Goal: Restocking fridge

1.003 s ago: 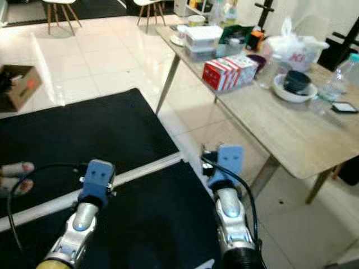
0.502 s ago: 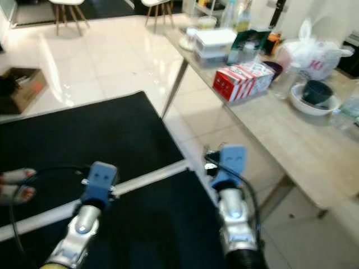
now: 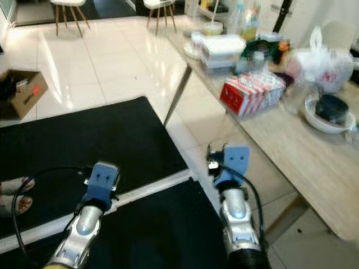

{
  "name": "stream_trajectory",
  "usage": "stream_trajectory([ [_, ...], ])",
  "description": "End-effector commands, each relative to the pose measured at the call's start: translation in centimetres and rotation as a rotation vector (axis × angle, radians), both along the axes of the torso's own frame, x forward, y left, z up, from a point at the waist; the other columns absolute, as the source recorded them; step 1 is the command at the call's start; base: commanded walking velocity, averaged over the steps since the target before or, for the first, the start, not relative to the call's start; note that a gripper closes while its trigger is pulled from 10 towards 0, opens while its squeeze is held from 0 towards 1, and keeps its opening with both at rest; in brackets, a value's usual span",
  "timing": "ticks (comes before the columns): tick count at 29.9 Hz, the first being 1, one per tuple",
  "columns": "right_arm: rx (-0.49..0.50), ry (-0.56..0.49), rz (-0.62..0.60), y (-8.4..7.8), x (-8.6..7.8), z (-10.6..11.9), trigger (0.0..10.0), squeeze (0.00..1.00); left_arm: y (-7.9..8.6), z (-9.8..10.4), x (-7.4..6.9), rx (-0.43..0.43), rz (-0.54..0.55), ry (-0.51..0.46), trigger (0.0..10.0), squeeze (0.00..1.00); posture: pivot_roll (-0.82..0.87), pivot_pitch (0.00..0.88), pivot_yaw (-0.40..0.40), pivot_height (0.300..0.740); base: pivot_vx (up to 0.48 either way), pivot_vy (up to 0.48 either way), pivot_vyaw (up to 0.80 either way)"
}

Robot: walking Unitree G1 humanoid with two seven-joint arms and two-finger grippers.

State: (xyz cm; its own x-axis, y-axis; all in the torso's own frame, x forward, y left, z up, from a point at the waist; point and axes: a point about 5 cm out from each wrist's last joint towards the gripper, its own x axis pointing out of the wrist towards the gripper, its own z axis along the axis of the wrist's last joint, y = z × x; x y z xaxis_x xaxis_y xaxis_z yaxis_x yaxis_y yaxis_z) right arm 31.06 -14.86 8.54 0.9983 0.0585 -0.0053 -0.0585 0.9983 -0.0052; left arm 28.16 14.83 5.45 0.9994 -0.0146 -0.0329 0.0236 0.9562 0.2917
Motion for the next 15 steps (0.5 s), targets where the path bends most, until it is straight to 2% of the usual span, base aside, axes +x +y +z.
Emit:
stream_trajectory([
  [1, -0.006, 0.03, -0.033, -1.33, -0.22, -0.53, 10.0, 0.0, -0.5, -0.35, -0.18, 0.004, -0.02, 0.019, 10.0, 0.0, -0.04, 0.068, -0.049, 0.74, 0.304, 0.0, -0.63],
  [15, -0.009, 0.03, -0.048, -2.02, -0.14, -0.41, 10.0, 0.0, -0.63, -0.31, -0.23, -0.001, -0.021, 0.017, 10.0, 0.0, -0.04, 0.08, -0.056, 0.74, 0.306, 0.0, -0.63],
])
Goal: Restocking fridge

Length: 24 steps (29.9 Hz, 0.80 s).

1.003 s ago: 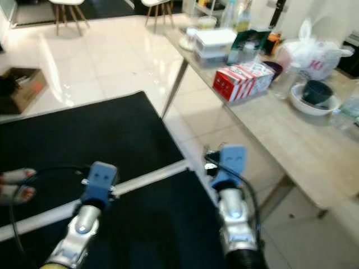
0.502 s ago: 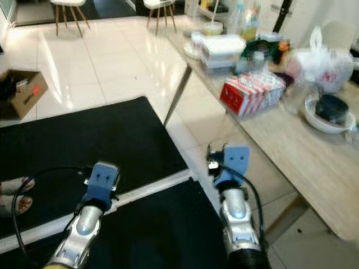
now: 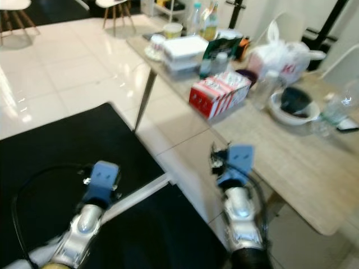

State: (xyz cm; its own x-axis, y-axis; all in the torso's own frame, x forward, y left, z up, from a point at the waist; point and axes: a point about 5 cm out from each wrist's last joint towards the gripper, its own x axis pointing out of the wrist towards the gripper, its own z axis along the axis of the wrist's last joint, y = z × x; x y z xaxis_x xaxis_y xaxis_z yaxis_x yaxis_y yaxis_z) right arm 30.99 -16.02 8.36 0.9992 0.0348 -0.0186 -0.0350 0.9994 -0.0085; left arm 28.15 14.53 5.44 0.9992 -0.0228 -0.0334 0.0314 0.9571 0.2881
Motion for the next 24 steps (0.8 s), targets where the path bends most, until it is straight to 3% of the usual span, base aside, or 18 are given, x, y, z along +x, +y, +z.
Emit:
stream_trajectory([
  [1, -0.005, 0.017, -0.025, -0.86, -0.07, -0.23, 10.0, 0.0, -0.33, -0.3, -0.22, 0.003, -0.013, 0.016, 10.0, 0.0, -0.04, 0.08, -0.056, 0.74, 0.307, 0.0, -0.63],
  [24, -0.004, 0.015, -0.046, -1.3, 0.04, -0.12, 10.0, 0.0, -0.39, -0.23, -0.19, 0.013, -0.022, 0.012, 10.0, 0.0, -0.05, 0.075, -0.05, 0.74, 0.306, 0.0, -0.63],
])
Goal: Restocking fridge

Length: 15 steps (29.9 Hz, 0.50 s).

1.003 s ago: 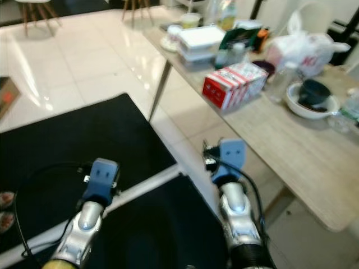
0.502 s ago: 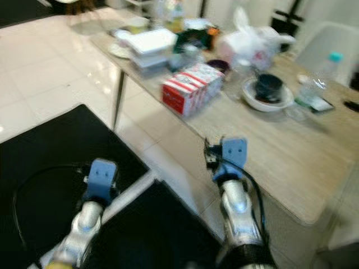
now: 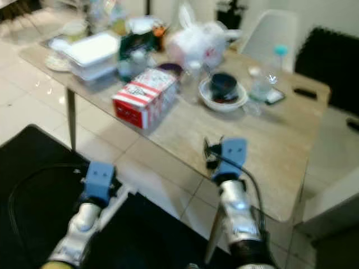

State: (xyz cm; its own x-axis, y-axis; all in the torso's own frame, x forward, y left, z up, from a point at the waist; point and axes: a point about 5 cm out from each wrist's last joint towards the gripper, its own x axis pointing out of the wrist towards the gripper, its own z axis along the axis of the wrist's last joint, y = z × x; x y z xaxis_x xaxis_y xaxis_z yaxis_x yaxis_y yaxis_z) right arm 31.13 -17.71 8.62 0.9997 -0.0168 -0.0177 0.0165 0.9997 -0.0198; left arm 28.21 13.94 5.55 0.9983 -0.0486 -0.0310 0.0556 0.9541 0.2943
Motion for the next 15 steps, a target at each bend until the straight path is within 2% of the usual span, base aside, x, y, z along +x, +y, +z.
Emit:
stream_trajectory([
  [1, 0.007, 0.016, 0.005, 0.4, -0.1, -0.4, 10.0, 0.0, 0.2, -0.3, -0.3, 0.007, 0.003, 0.014, 10.0, 0.0, -0.05, 0.076, -0.05, 0.74, 0.307, 0.0, -0.61],
  [12, 0.009, 0.019, 0.001, 0.3, -0.1, -0.5, 10.0, 0.0, -0.2, 0.5, -0.4, 0.058, -0.033, -0.049, 10.0, 0.0, -0.04, 0.082, -0.047, 0.74, 0.306, 0.0, -0.61],
  [14, 0.009, 0.022, 0.002, 0.4, -0.2, -0.6, 10.0, 0.0, -0.2, 1.4, -0.7, 0.108, -0.017, -0.127, 10.0, 0.0, -0.05, 0.083, -0.044, 0.74, 0.294, 0.0, -0.53],
  [15, 0.009, 0.022, 0.002, 0.4, -0.2, -0.6, 10.0, 0.0, -0.2, 1.4, -0.7, 0.108, -0.017, -0.127, 10.0, 0.0, -0.05, 0.083, -0.044, 0.74, 0.285, 0.0, -0.46],
])
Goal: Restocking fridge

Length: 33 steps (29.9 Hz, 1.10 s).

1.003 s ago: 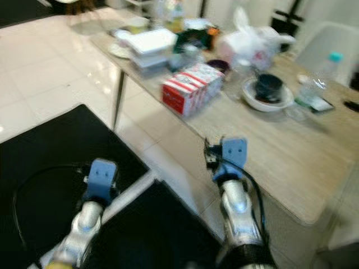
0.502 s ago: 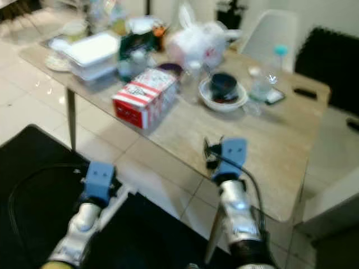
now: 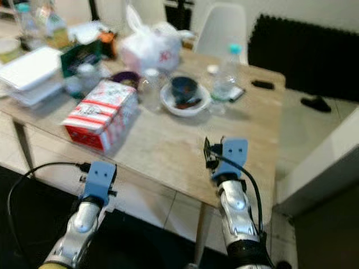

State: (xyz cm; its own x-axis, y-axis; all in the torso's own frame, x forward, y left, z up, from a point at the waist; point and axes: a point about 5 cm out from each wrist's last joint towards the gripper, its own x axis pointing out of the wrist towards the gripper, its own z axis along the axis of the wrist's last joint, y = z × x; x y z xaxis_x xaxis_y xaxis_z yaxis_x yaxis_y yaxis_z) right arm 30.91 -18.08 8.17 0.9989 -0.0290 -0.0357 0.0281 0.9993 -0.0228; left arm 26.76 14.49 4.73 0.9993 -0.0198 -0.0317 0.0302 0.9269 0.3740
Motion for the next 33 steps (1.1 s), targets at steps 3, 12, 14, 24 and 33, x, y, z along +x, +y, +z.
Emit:
stream_trajectory([
  [3, 0.008, 0.006, 0.017, 0.7, 0.0, -0.2, 10.0, 0.0, -1.1, 2.9, -0.1, 0.046, -0.058, -0.17, 10.0, 0.0, -0.04, 0.084, -0.041, 0.74, 0.19, 0.0, -0.31],
  [12, -0.007, 0.017, 0.036, 0.9, 0.1, -0.4, 10.0, 0.0, 3.1, -1.9, -4.5, -0.05, 0.13, 0.111, 10.0, 0.0, -0.03, 0.089, -0.04, 0.74, 0.0, 0.0, 0.0],
  [14, -0.007, 0.017, 0.037, 0.9, 0.1, -0.4, 10.0, 0.0, 4.0, -2.3, -4.9, -0.045, 0.167, 0.142, 10.0, 0.0, -0.03, 0.089, -0.04, 0.74, 0.0, 0.0, 0.0],
  [24, -0.008, 0.024, 0.039, 1.0, -0.1, -0.6, 10.0, 0.0, 5.6, -2.1, -9.5, 0.181, -0.024, 0.127, 10.0, 0.0, -0.01, 0.103, -0.034, 0.74, 0.0, 0.0, 0.0],
  [33, -0.011, 0.035, 0.043, 0.9, -0.1, -0.8, 10.0, 0.0, 4.5, 3.5, -10.5, 0.272, -0.215, -0.09, 10.0, 0.0, 0.01, 0.115, -0.044, 0.74, 0.0, 0.0, 0.0],
])
